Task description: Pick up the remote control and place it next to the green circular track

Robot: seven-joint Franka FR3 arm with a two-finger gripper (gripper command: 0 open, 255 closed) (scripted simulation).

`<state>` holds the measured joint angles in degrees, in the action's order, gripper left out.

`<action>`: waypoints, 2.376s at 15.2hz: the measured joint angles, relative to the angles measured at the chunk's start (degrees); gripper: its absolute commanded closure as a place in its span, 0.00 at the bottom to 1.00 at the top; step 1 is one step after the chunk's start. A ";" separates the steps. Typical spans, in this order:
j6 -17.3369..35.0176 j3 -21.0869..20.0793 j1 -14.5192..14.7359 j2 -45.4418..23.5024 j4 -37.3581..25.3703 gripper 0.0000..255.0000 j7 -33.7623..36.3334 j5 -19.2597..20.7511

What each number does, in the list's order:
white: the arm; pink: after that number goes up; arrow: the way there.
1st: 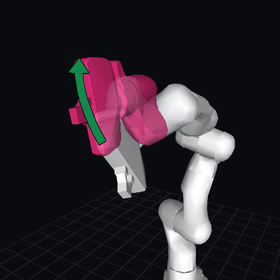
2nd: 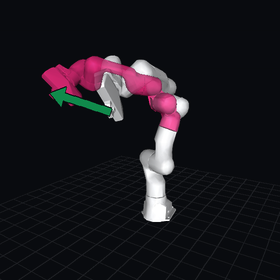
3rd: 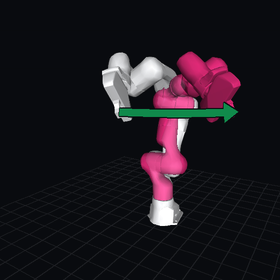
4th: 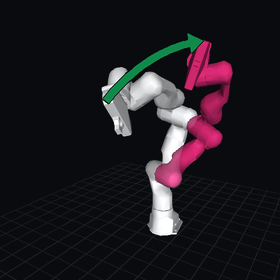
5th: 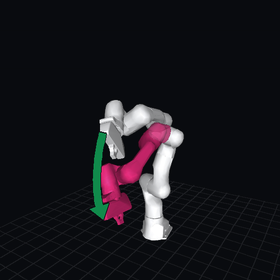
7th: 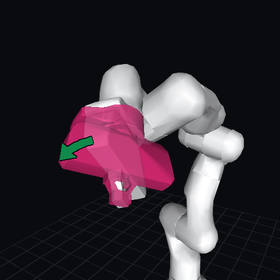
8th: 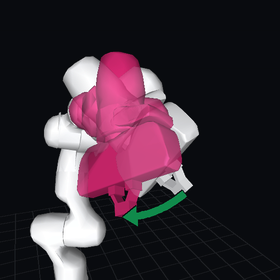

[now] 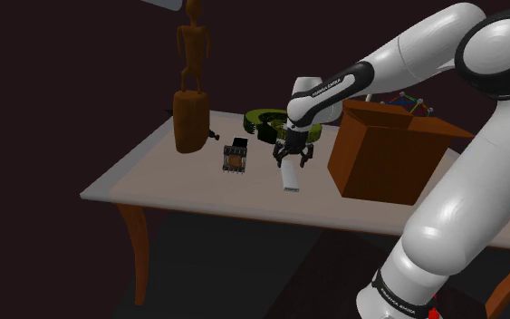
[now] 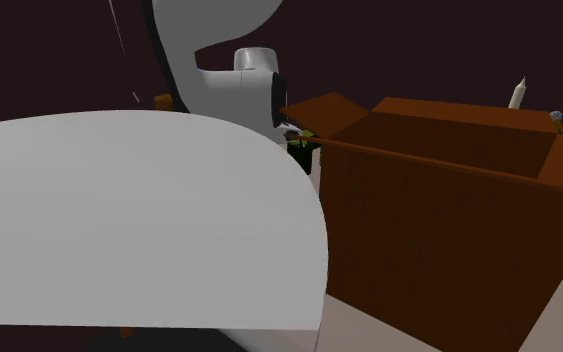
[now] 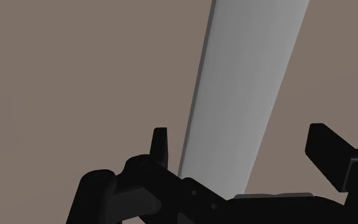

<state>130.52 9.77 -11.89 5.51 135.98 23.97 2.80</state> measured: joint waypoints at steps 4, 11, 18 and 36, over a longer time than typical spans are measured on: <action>3.23 0.15 -0.05 -2.24 0.96 0.00 -0.22 -0.40; 4.75 0.20 -0.06 -3.22 1.48 0.00 -0.35 -0.58; 4.75 0.20 -0.06 -3.20 1.48 1.00 -0.34 -0.59; -4.83 -0.11 -0.01 2.30 -2.64 1.00 0.28 0.25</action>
<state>125.69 9.66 -11.90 7.81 133.35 24.26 3.04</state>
